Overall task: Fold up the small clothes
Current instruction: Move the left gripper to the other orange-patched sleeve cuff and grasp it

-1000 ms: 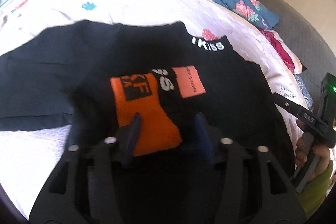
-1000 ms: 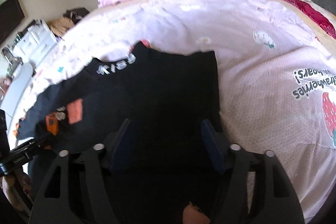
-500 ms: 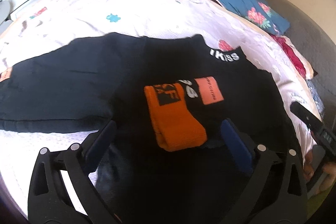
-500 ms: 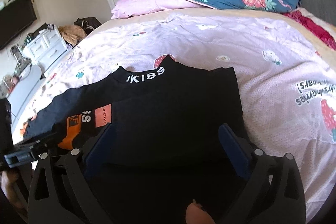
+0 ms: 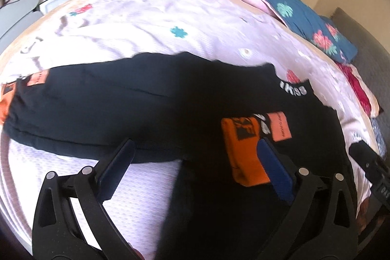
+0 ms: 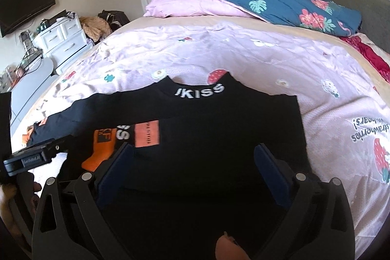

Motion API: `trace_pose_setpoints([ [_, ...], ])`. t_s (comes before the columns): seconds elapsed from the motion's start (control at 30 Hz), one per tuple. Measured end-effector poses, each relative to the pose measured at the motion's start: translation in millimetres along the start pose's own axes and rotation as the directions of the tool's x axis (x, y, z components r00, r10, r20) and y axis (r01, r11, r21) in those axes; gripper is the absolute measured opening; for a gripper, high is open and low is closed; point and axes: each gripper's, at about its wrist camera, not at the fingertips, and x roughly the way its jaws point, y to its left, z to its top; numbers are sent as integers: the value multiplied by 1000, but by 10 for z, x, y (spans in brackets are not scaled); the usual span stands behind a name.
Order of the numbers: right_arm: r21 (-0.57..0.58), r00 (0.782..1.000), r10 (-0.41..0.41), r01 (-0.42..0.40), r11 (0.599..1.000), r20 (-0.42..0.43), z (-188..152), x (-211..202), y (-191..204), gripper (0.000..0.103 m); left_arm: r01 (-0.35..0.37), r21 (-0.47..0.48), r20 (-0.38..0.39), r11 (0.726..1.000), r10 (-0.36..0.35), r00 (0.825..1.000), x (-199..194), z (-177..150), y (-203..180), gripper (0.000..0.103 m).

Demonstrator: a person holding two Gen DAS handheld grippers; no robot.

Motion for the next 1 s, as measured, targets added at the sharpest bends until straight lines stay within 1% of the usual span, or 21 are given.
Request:
trace_pose_setpoints([
  [0.1, -11, 1000, 21, -21, 1000, -1, 33, 25, 141, 99, -21, -35, 16, 999, 22, 1000, -45, 48, 133, 94],
  [0.33, -54, 999, 41, -42, 998, -13, 109, 83, 460, 99, -110, -82, 81, 991, 116, 990, -232, 161, 444, 94],
  [0.47, -73, 998, 55, -55, 996, -9, 157, 89, 611, 99, -120, -122, 87, 985, 131, 988, -271, 190, 601, 94],
  [0.73, -106, 996, 86, -87, 991, -10, 197, 109, 883, 99, -151, -159, 111, 976, 170, 979, -350, 224, 790, 94],
  [0.83, -133, 995, 98, -99, 986, -16, 181, 127, 1020, 99, -165, -187, 107, 968, 187, 977, -362, 231, 899, 94],
  [1.0, -143, 992, 120, -123, 982, -30, 156, 173, 1192, 99, -189, -227, 98, 955, 216, 972, -362, 238, 1070, 94],
])
